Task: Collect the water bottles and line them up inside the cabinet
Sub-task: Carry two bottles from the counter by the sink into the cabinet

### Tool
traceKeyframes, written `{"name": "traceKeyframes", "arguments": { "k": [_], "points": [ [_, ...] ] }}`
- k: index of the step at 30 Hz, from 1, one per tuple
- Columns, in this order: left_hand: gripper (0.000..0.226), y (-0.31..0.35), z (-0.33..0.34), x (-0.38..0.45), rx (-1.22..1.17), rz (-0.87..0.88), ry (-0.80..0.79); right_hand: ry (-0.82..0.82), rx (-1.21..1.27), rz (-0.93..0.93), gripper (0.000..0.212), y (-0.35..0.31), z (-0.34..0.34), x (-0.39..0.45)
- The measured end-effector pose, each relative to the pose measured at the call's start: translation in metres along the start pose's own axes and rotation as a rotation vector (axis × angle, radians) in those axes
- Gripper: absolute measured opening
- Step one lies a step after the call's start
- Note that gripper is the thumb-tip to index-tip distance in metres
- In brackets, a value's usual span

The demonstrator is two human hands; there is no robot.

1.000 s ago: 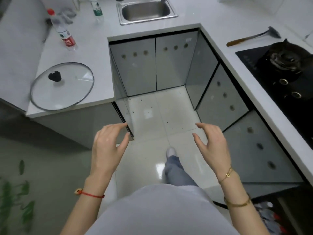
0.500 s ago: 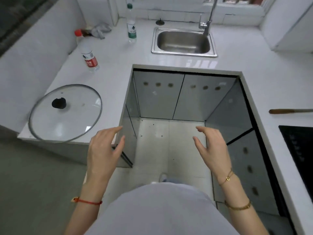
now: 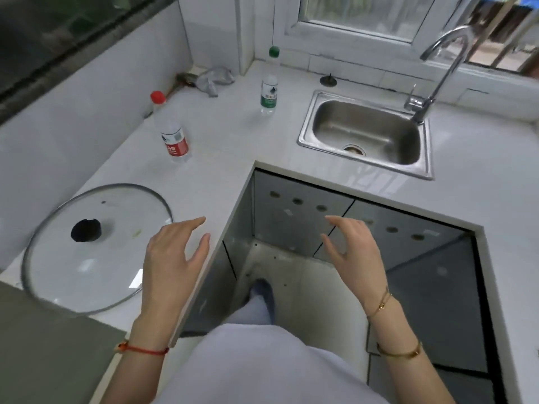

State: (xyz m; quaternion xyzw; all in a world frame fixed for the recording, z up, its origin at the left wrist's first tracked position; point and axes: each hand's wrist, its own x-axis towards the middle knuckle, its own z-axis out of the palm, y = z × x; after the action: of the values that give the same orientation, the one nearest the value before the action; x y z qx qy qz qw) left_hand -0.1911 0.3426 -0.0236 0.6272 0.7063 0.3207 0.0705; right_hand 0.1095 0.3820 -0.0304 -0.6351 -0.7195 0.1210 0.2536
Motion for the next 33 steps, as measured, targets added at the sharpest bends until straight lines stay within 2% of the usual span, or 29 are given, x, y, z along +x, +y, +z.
{"name": "traceKeyframes", "arguments": {
  "k": [4, 12, 16, 28, 33],
  "points": [
    [0.03, -0.002, 0.024, 0.074, 0.003, -0.068, 0.032, -0.007, 0.037, -0.058, 0.032, 0.004, 0.016, 0.094],
    [0.028, -0.011, 0.047, 0.186, 0.017, -0.06, 0.155, -0.035, 0.057, -0.168, 0.032, -0.006, 0.042, 0.246],
    [0.027, -0.018, 0.05, 0.212, 0.082, -0.092, 0.202, -0.095, 0.078, -0.235, 0.032, -0.008, 0.056, 0.293],
    [0.03, -0.028, 0.054, 0.255, 0.249, -0.337, 0.352, -0.273, 0.098, -0.417, 0.032, -0.009, 0.086, 0.402],
    [0.043, -0.048, 0.056, 0.304, 0.318, -0.439, 0.329, -0.298, 0.123, -0.432, 0.031, -0.009, 0.096, 0.426]
  ]
}}
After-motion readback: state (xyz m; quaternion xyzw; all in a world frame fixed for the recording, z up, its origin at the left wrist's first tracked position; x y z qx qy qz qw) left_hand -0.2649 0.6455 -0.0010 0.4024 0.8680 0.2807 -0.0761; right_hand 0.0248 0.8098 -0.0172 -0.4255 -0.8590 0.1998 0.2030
